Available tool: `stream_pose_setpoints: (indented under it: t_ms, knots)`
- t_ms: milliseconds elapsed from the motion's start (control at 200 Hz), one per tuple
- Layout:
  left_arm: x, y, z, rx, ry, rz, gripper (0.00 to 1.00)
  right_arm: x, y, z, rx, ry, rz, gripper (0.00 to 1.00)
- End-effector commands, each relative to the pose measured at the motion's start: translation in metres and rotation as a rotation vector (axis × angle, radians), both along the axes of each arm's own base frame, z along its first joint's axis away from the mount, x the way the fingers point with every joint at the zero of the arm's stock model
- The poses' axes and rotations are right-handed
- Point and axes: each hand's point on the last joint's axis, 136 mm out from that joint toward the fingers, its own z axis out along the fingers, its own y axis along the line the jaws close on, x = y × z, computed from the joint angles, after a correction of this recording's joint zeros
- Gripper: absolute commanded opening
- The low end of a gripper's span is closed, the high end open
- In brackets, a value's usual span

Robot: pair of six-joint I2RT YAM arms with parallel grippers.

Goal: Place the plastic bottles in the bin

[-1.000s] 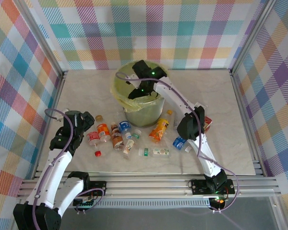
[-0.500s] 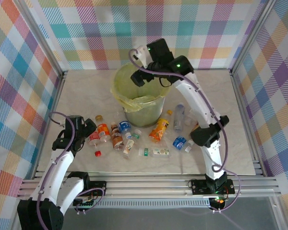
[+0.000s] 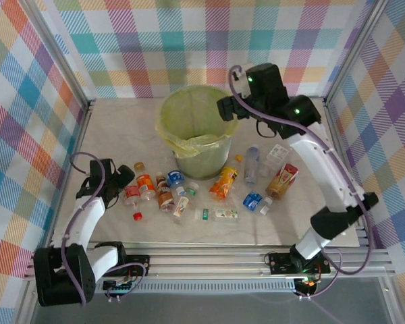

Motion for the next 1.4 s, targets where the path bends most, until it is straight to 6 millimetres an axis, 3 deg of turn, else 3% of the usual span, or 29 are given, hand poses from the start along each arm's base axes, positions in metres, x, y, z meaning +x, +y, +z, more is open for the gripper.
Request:
stream_pose_setpoints:
  t_ms: [0,310,545,735,1200,1395]
  knots:
    - [0.018,0.003,0.012,-0.013,-0.057,-0.012,0.93,-0.011,-0.032,0.009,0.078,-0.074,-0.141,1.00]
    - [0.033,0.008,0.003,-0.020,-0.036,-0.011,0.91,-0.058,-0.098,-0.035,0.181,-0.072,-0.316,1.00]
    - [0.043,0.002,-0.013,-0.070,-0.017,-0.023,0.89,-0.064,-0.130,-0.112,0.158,0.150,-0.493,1.00]
    - [0.046,0.003,-0.023,-0.079,0.008,-0.011,0.81,-0.066,-0.137,-0.170,0.187,0.334,-0.548,1.00]
    - [0.036,0.017,-0.045,-0.026,0.084,0.052,0.72,-0.072,-0.155,-0.203,0.247,0.418,-0.621,1.00]
    - [0.035,0.019,-0.031,-0.007,0.058,0.050,0.64,-0.073,-0.161,-0.215,0.237,0.464,-0.654,1.00]
